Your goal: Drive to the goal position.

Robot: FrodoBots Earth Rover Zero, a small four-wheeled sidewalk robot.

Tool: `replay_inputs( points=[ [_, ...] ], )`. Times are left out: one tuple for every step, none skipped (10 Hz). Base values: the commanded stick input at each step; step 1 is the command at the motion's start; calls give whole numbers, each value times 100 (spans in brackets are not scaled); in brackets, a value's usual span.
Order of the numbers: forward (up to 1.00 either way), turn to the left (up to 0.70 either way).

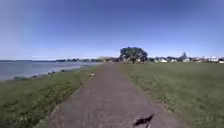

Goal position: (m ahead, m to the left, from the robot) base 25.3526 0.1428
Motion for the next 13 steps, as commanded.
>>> replay_inputs(
  points=[
    [70, 0],
    [70, 0],
    [70, 0],
    [70, 0],
    [70, 0],
    [70, 0],
    [70, 0],
    [70, 0],
    [70, 0],
    [70, 0],
    [70, 0],
    [70, 0],
    [70, 0]
  ],
)
